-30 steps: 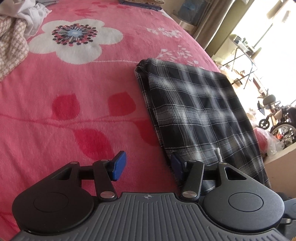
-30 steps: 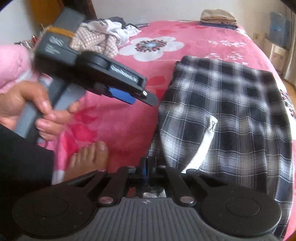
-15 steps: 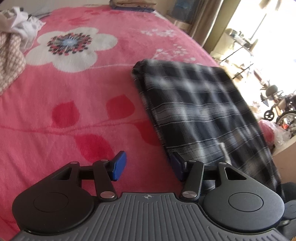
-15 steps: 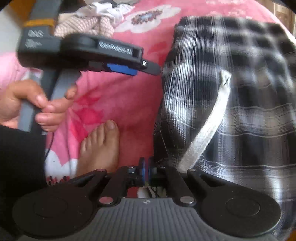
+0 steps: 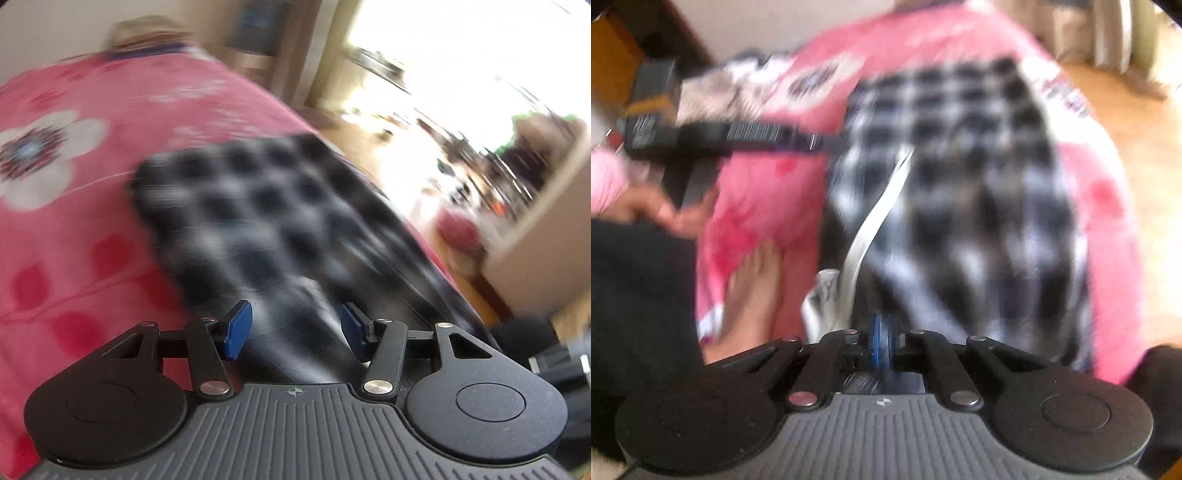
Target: Fold clothes
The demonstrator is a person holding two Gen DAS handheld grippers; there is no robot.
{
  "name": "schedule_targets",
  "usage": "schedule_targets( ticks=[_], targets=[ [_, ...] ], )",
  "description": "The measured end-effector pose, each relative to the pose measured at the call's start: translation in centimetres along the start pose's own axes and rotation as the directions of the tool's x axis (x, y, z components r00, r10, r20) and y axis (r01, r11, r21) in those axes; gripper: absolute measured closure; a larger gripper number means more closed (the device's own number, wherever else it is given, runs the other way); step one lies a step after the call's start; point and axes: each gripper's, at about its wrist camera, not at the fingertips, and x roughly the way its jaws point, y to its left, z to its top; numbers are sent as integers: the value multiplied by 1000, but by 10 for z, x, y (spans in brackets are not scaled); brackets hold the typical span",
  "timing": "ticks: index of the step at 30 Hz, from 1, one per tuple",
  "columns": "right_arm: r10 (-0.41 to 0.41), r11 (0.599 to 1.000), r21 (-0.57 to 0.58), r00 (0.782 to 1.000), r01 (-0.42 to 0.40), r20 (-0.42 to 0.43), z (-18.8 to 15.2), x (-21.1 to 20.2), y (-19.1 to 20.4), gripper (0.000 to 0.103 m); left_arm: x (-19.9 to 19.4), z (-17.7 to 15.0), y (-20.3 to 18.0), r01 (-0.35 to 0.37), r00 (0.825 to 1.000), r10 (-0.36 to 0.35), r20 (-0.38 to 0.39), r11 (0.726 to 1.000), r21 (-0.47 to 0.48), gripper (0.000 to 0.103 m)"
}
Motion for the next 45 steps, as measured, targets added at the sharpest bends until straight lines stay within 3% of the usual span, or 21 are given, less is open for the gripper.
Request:
schedule_targets(
  ticks=[2, 4, 6, 8, 12, 17, 23, 27, 30, 31, 33, 37, 42, 45],
  targets=[
    [-32, 999, 28, 999, 31, 21, 0, 1, -4, 98, 13, -3, -19, 17, 997, -10, -75, 995, 95, 49],
    [-8, 998, 58, 999, 10, -33, -5, 14, -9, 98, 28, -12, -32, -3, 988, 28, -150, 987, 162, 49],
    [19, 997, 81, 994, -10, -103, -16, 30, -8, 98, 36, -22, -40, -38, 982, 80, -173, 972, 231, 49],
    [15, 998, 57, 994, -9, -104, -21, 28, -3, 98, 34, -25, -44, -44, 984, 86, -158, 966, 256, 49],
    [42, 999, 10, 999, -42, -13, -22, 7, 7, 98, 34, -20, -36, -29, 983, 66, -172, 978, 209, 49],
    [86, 996, 0, 985, -87, -148, -37, 39, 11, 97, 36, -20, -34, -24, 983, 58, -175, 981, 193, 49],
    [108, 994, -15, 986, -111, -127, -38, 32, 11, 91, 35, -19, -27, -10, 983, 42, -176, 984, 180, 48],
    [-1, 1000, 25, 1000, 0, 10, -27, 3, -8, 92, 34, -21, -26, -5, 983, 38, -177, 983, 183, 46],
    [-87, 995, 64, 990, 80, 110, -18, -19, -23, 91, 33, -22, -28, -7, 983, 44, -178, 980, 200, 44],
    [-120, 990, 94, 986, 109, 119, -16, -20, -30, 91, 33, -22, -28, -7, 983, 44, -179, 979, 202, 44],
    [-164, 973, 173, 986, 155, 41, -17, -4, -46, 92, 33, -20, -26, 4, 981, 33, -190, 982, 188, 44],
    [-127, 964, 232, 992, 128, -19, -20, 8, -67, 92, 34, -9, -24, 26, 979, 8, -203, 986, 163, 44],
    [-146, 972, 199, 986, 128, 80, 9, -11, -61, 87, 36, 5, -25, 51, 977, -20, -210, 988, 143, 35],
    [-176, 968, 204, 976, 148, 125, 32, 2, -66, 83, 37, 13, -26, 66, 976, -37, -214, 989, 131, 35]
  ],
)
